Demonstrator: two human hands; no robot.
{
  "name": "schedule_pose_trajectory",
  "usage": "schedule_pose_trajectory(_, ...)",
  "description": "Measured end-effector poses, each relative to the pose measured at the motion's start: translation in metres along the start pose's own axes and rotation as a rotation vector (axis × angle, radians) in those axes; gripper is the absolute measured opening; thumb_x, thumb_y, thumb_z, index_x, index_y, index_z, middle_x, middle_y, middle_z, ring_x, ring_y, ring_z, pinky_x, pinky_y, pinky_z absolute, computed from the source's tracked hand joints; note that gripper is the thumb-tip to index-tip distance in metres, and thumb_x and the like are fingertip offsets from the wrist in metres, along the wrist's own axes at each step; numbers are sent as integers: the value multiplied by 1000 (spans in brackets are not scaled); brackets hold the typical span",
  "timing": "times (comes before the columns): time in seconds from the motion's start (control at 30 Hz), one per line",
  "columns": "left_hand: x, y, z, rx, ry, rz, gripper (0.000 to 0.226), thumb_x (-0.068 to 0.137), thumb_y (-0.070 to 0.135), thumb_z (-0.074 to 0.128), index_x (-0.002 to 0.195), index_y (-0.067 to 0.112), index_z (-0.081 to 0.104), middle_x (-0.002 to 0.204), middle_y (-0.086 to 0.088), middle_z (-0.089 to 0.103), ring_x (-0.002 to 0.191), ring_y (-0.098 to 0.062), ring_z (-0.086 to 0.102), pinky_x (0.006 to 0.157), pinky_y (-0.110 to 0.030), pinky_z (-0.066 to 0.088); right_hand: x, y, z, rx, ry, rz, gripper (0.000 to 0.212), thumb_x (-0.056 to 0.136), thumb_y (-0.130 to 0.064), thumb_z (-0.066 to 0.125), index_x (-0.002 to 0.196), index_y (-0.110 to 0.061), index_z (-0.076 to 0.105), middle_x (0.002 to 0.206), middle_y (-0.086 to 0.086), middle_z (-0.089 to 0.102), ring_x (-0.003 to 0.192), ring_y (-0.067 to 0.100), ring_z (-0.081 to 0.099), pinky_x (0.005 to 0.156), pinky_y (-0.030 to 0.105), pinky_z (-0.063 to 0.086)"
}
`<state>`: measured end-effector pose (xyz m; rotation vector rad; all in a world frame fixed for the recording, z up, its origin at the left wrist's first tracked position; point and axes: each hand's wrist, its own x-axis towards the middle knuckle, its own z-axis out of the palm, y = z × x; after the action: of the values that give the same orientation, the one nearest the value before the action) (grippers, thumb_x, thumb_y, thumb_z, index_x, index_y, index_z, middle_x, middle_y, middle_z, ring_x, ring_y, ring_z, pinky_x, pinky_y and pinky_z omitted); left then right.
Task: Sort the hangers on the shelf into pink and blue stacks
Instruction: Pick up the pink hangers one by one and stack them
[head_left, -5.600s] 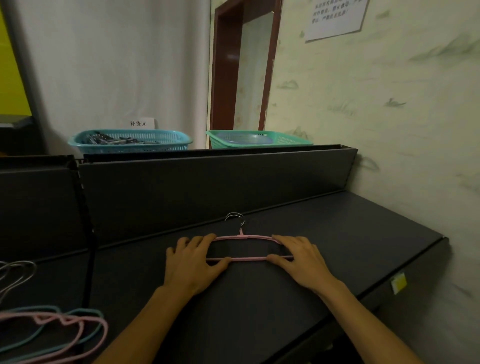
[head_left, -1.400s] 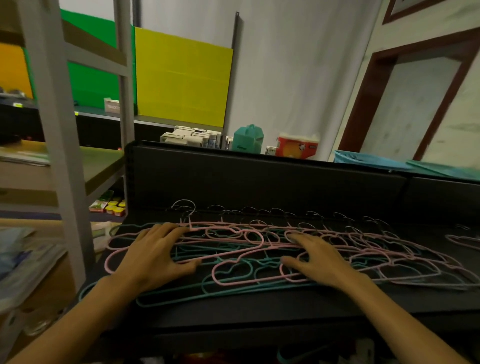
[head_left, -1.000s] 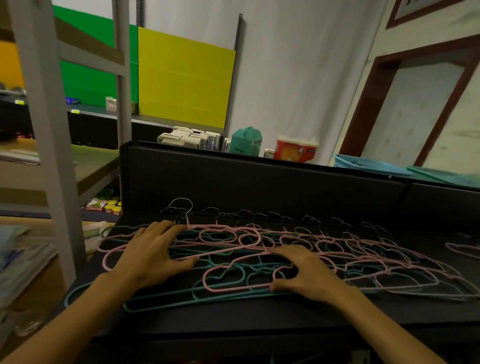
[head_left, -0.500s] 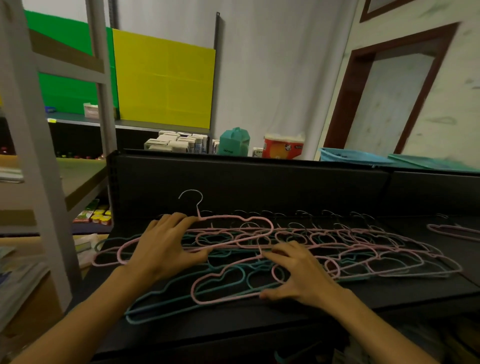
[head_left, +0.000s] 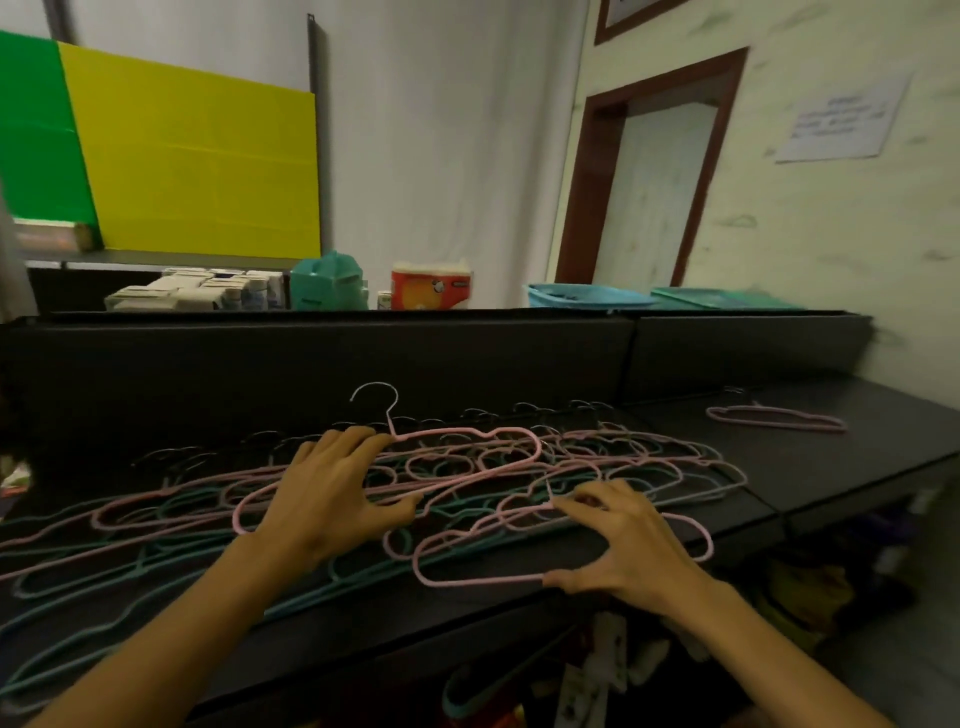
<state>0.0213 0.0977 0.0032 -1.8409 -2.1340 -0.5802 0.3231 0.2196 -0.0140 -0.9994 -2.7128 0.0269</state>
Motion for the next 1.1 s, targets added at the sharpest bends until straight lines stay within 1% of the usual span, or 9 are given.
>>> schedule_pose_trajectory(0.2, 41, 95, 29, -4, -35, 68, 100, 62, 87, 23, 141, 28, 40, 143, 3, 42, 126, -17, 41, 102, -34, 33, -40, 104, -28, -39, 32, 108, 121, 47, -102, 17, 145, -35, 38, 140, -10, 37, 128, 9, 30, 106, 27, 25)
schedule_pose_trajectory(0.27, 57, 125, 41, 2, -38, 80, 105, 60, 92, 19, 141, 28, 39, 143, 3, 42, 126, -16, 41, 102, -34, 33, -57, 140, -34, -60, 51, 133, 120, 48, -102, 17, 144, -34, 40, 139, -11, 39, 127, 9, 31, 102, 23, 24)
schedule_pose_trajectory(0.33, 71, 155, 57, -2, -43, 93, 101, 62, 89, 22, 142, 29, 38, 143, 4, 41, 126, -16, 40, 102, -35, 33, -74, 175, -38, -74, 69, 154, 119, 50, -102, 17, 142, -32, 44, 135, -10, 42, 123, 9, 34, 97, 22, 26)
schedule_pose_trajectory(0.47, 92, 211, 88, -35, -72, 121, 95, 63, 84, 25, 143, 32, 34, 146, 5, 37, 129, -15, 37, 106, -37, 32, -102, 241, -44, -113, 105, 222, 115, 55, -101, 18, 137, -28, 52, 128, -6, 49, 116, 13, 41, 95, 29, 35)
schedule_pose_trajectory(0.63, 121, 264, 117, -22, -111, 191, 94, 65, 83, 24, 144, 33, 32, 150, 7, 32, 134, -14, 32, 112, -37, 25, -125, 303, -50, -145, 166, 318, 111, 59, -99, 21, 131, -24, 59, 120, -2, 55, 110, 19, 48, 88, 35, 41)
schedule_pose_trajectory(0.8, 162, 310, 144, -41, -177, 260, 101, 60, 84, 19, 145, 31, 31, 150, 5, 32, 135, -15, 30, 112, -36, 24, -140, 362, -51, -197, 176, 425, 114, 58, -99, 16, 131, -22, 58, 121, 1, 56, 109, 20, 47, 82, 35, 40)
schedule_pose_trajectory(0.97, 219, 357, 178, -68, -153, 327, 99, 62, 86, 21, 142, 31, 34, 143, 8, 37, 122, -12, 40, 101, -31, 33, -137, 425, -66, -269, 173, 505, 123, 51, -102, 7, 138, -26, 50, 130, -1, 49, 117, 17, 42, 91, 34, 39)
schedule_pose_trajectory(1.03, 245, 378, 190, -73, -172, 350, 100, 60, 85, 19, 144, 31, 31, 145, 8, 34, 124, -13, 37, 103, -32, 31, -132, 450, -75, -294, 173, 538, 127, 47, -102, 3, 140, -27, 47, 133, -1, 47, 119, 18, 41, 94, 34, 38)
schedule_pose_trajectory(1.1, 271, 397, 203, -78, -172, 373, 100, 59, 83, 18, 144, 31, 29, 146, 7, 33, 126, -13, 36, 104, -32, 30, -127, 476, -83, -320, 180, 569, 128, 47, -102, 1, 140, -27, 48, 131, 1, 49, 118, 19, 43, 92, 35, 38)
